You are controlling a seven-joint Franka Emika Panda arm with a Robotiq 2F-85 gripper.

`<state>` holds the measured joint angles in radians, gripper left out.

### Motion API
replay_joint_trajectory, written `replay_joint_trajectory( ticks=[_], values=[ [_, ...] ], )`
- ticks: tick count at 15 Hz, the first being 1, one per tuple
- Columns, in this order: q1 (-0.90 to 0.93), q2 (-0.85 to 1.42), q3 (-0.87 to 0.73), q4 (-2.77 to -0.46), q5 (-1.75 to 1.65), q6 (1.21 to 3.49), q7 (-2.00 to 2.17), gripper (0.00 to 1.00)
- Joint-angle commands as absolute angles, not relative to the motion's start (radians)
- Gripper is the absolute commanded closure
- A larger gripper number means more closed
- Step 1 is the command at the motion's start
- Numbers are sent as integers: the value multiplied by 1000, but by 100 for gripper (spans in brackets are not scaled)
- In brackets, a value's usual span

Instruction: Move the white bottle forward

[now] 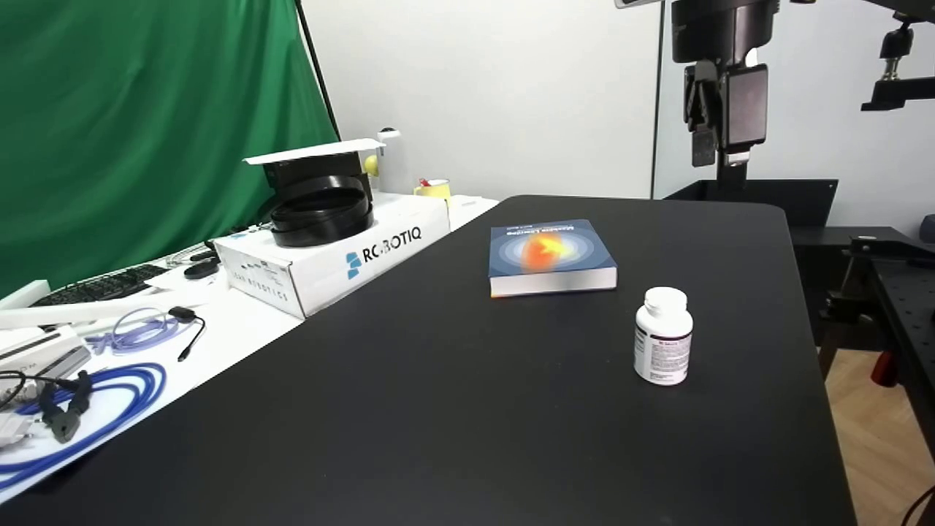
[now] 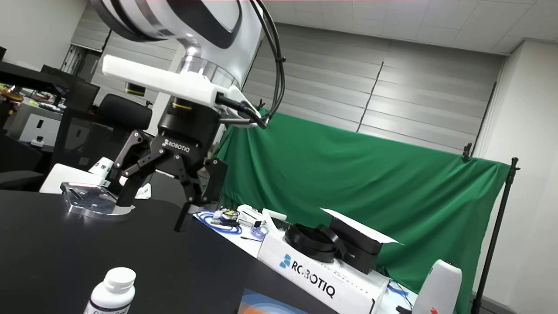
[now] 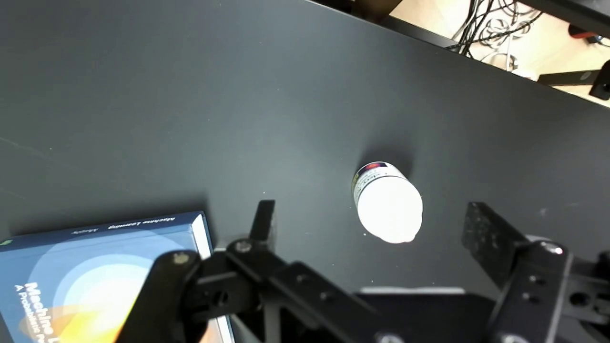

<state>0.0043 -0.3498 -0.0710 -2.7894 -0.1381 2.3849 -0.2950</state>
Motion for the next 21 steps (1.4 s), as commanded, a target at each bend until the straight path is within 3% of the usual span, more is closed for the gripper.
replay_joint_trajectory(
  ticks=[1,21],
  values=[
    [3,-351,-69,-2788,-137,2382,-296,0],
    [14,98,13,-2790,-122,2840,-228,0]
  ],
)
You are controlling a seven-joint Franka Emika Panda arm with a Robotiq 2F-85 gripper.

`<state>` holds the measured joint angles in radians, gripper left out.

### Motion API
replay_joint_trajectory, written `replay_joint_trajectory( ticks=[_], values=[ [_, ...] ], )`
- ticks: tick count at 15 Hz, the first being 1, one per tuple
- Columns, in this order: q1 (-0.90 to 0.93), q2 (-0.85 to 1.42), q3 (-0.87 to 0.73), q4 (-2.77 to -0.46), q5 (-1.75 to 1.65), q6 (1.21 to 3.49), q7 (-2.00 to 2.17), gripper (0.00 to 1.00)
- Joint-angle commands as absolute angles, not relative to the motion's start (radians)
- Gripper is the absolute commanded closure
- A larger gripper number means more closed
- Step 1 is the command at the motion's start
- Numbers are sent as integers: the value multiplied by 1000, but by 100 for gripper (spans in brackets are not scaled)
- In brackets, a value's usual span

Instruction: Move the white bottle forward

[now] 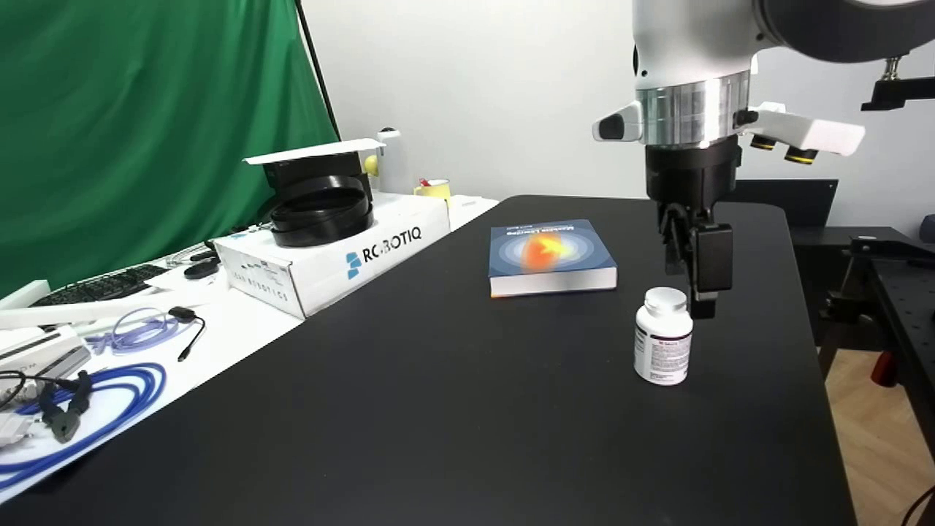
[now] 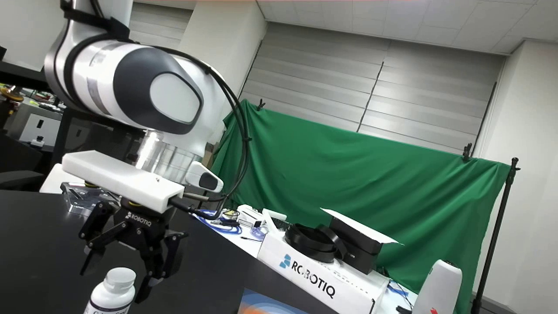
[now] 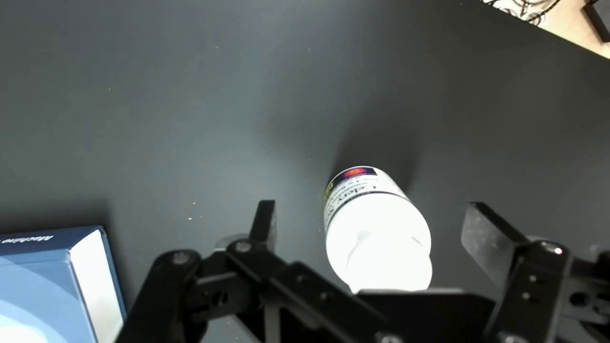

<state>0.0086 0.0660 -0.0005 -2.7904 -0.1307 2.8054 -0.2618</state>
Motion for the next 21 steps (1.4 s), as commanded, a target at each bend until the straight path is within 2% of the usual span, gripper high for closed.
replay_joint_trajectory(
  ticks=[1,9,21],
  values=[
    [15,107,18,-2789,-120,2850,-227,0],
    [27,138,23,-2788,-155,2983,-209,0],
    [39,121,8,-2788,-168,2947,-166,0]
  ],
)
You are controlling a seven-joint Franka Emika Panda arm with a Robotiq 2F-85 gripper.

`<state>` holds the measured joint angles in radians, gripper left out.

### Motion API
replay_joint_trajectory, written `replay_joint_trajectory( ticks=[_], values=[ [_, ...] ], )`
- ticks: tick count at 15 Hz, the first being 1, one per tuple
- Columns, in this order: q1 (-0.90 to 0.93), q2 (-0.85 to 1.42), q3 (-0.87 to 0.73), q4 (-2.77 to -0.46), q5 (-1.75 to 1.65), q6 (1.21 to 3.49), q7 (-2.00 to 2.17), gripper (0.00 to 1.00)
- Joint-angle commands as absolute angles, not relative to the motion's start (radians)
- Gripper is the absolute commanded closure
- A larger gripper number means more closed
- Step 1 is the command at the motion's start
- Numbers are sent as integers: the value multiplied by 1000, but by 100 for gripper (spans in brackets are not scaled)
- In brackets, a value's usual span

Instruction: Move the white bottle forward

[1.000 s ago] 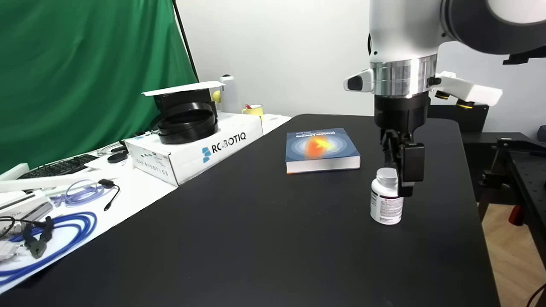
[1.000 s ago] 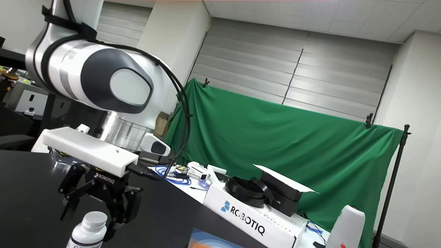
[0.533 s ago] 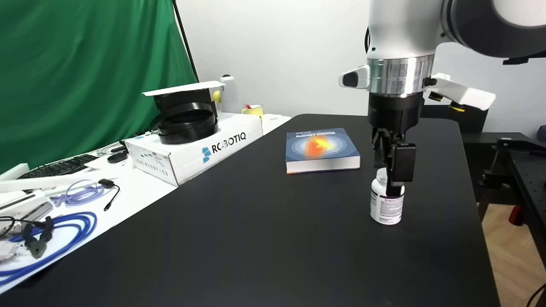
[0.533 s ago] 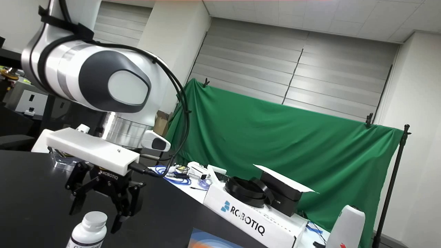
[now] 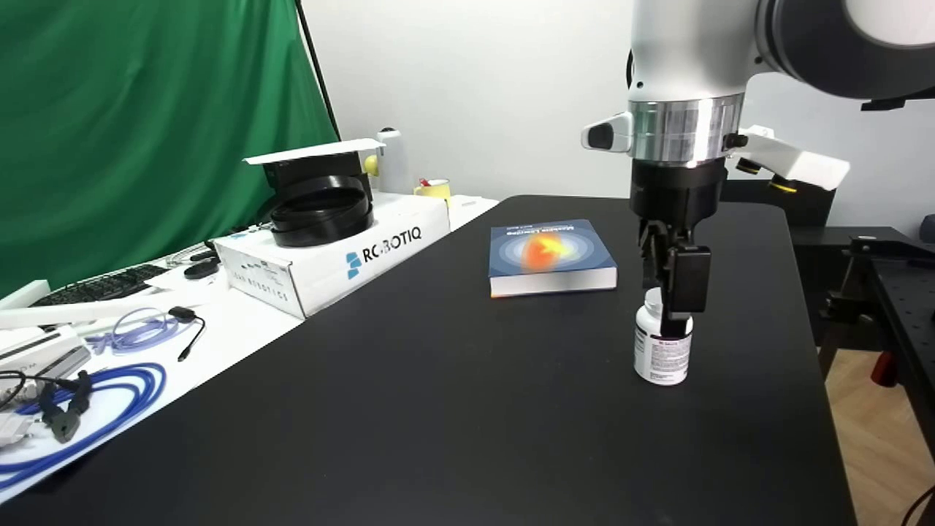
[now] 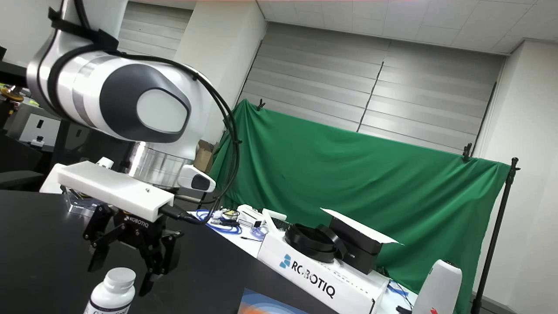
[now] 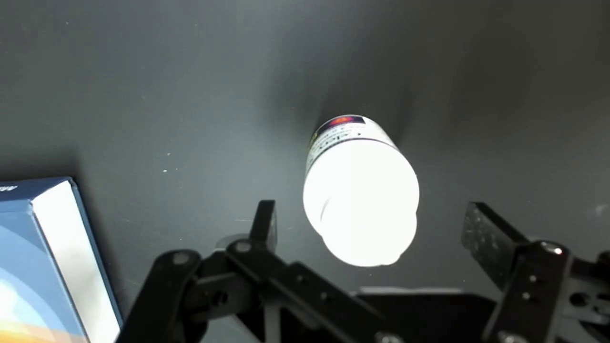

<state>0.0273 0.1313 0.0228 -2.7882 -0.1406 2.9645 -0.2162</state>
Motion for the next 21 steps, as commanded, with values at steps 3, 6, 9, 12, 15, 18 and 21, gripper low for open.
replay_joint_trajectory(
  ticks=[3,6,9,12,15,18,21],
  values=[
    [39,117,6,-2787,-168,2936,-165,25],
    [39,113,4,-2786,-173,2917,-161,40],
    [43,111,-5,-2785,-196,2901,-143,61],
    [44,99,-10,-2783,-226,2883,-117,69],
    [43,85,-9,-2782,-246,2861,-108,80],
    [39,76,-15,-2777,-272,2835,-105,81],
    [32,91,-13,-2732,-261,2783,-126,81]
  ],
)
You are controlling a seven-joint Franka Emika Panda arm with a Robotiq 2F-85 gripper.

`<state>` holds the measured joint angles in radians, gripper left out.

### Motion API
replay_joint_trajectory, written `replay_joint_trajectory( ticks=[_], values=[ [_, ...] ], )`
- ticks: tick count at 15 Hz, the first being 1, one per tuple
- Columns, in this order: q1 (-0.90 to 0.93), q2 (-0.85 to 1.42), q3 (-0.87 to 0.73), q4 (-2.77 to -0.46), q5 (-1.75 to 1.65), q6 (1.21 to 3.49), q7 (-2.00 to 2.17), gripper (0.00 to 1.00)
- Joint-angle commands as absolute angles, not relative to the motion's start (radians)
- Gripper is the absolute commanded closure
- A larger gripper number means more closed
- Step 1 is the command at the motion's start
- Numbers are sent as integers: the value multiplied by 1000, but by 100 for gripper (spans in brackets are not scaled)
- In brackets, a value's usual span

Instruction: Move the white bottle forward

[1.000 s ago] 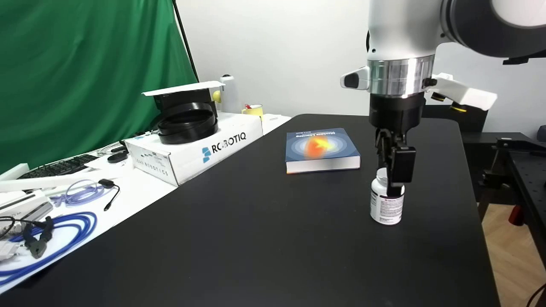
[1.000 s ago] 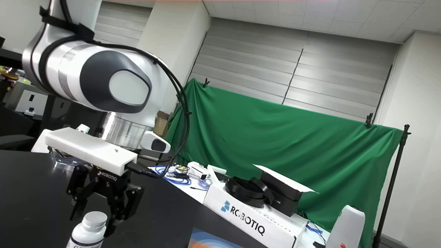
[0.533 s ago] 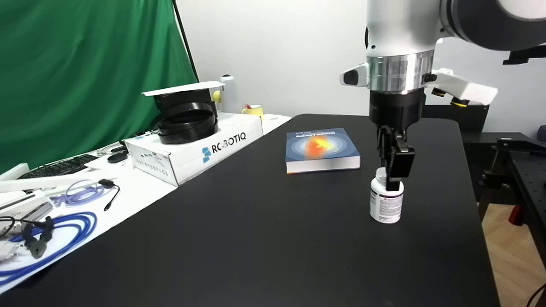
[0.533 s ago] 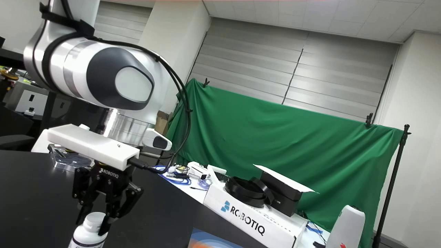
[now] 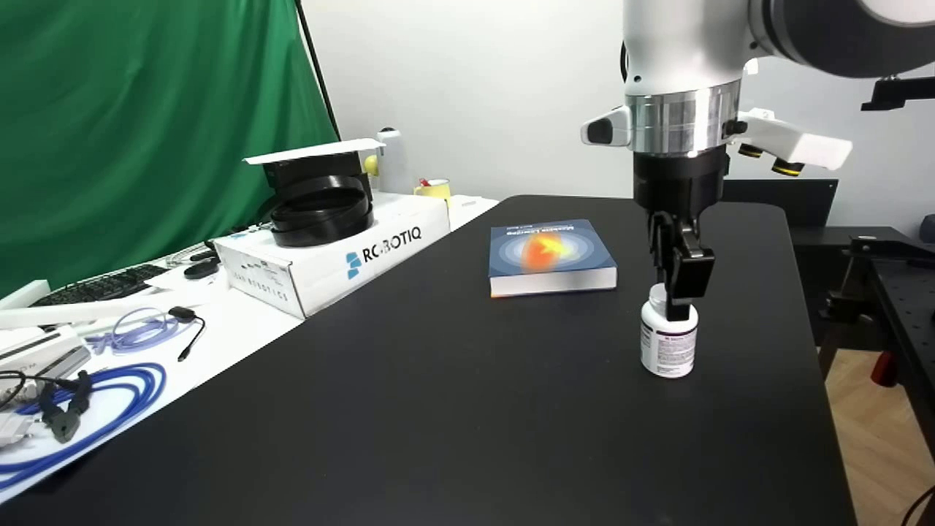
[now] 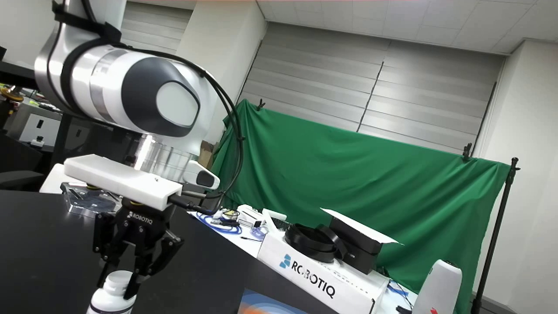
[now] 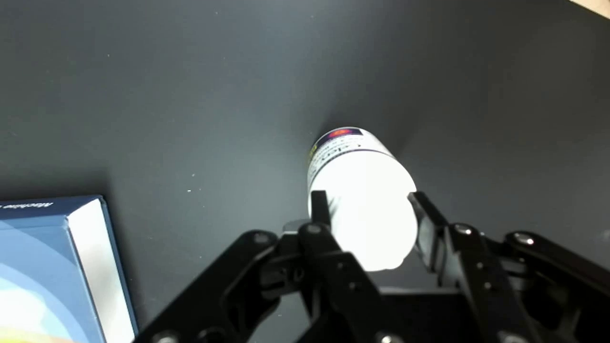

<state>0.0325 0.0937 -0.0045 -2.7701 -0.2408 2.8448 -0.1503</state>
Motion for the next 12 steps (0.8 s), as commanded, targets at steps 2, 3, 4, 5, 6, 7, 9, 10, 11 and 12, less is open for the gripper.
replay_joint_trajectory(
  ticks=[2,3,4,5,6,7,9,10,11,12],
  values=[
    [27,100,-9,-2690,-246,2741,-143,81],
    [27,105,-10,-2671,-250,2729,-142,81],
    [26,114,-9,-2646,-254,2722,-148,81],
    [26,125,-9,-2624,-259,2726,-153,81],
    [28,137,-11,-2601,-270,2729,-149,81],
    [30,156,-10,-2573,-272,2727,-149,81],
    [34,193,-10,-2518,-281,2729,-146,81],
    [36,213,-10,-2488,-281,2731,-146,81],
    [36,238,-8,-2451,-272,2729,-151,81],
    [38,260,-7,-2418,-267,2726,-152,81]
  ],
)
